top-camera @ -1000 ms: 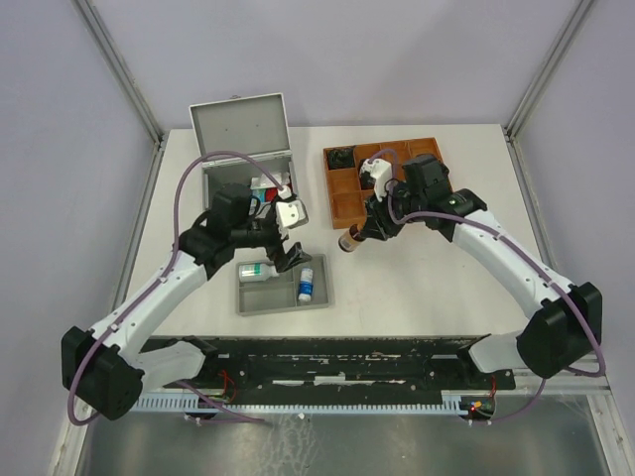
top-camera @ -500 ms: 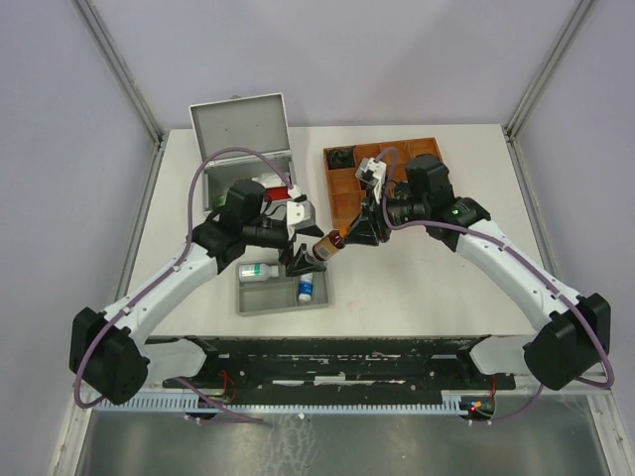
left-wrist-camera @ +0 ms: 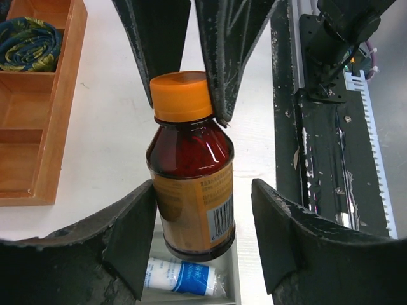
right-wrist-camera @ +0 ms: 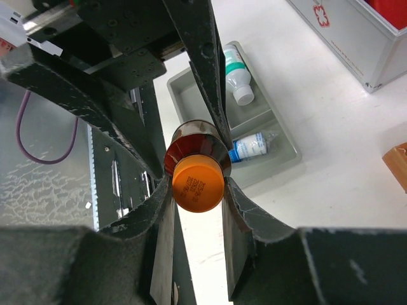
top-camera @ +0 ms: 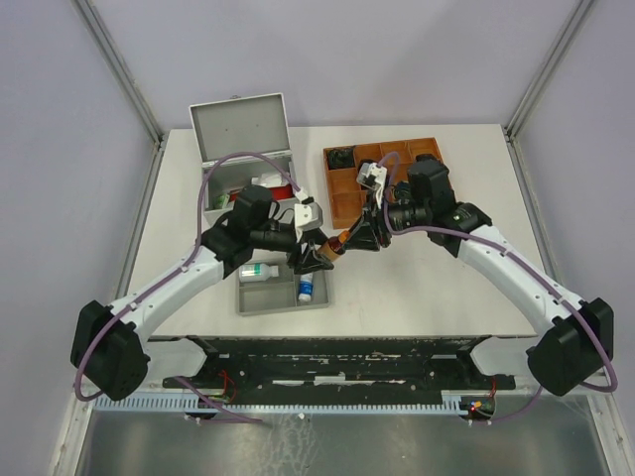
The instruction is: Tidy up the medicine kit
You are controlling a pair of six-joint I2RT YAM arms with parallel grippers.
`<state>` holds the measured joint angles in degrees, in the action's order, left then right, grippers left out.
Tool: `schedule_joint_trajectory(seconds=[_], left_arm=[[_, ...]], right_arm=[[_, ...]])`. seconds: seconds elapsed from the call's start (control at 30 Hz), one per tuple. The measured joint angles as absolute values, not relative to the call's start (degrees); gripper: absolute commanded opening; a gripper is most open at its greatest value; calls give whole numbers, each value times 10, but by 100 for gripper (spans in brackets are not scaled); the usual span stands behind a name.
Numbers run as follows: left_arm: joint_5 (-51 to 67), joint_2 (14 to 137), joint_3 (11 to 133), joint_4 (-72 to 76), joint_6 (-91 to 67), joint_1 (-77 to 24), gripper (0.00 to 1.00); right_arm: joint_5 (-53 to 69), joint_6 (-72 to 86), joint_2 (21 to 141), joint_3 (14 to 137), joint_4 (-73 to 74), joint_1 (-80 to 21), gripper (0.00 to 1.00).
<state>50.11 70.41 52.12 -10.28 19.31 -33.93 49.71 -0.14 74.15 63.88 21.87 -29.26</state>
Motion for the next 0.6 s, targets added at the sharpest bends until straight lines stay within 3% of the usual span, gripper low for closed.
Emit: schedule_joint_trajectory(seconds=[0.2,0.3,0.37,0.43,0.53,0.6], left_arm=[[493,720,521,-88,170,-342,63],[488,722,521,-88,167,-342,51],[483,722,521,-88,165,-342,45],[481,722,521,-88,165,-342,41],[472,721,522,-95,170,-343,34],[453,716,523,-117,177,-345,31]], right_arm=[[498,-1,733,634,204,-293,1],[497,-1,728,630,201,-293,5],[497,-1,726,628,201,-293,28],[497,-3,725,628,201,-293,44],[497,-8,726,628,207,-293,61],[500,-15,726,628,210,-293,66]])
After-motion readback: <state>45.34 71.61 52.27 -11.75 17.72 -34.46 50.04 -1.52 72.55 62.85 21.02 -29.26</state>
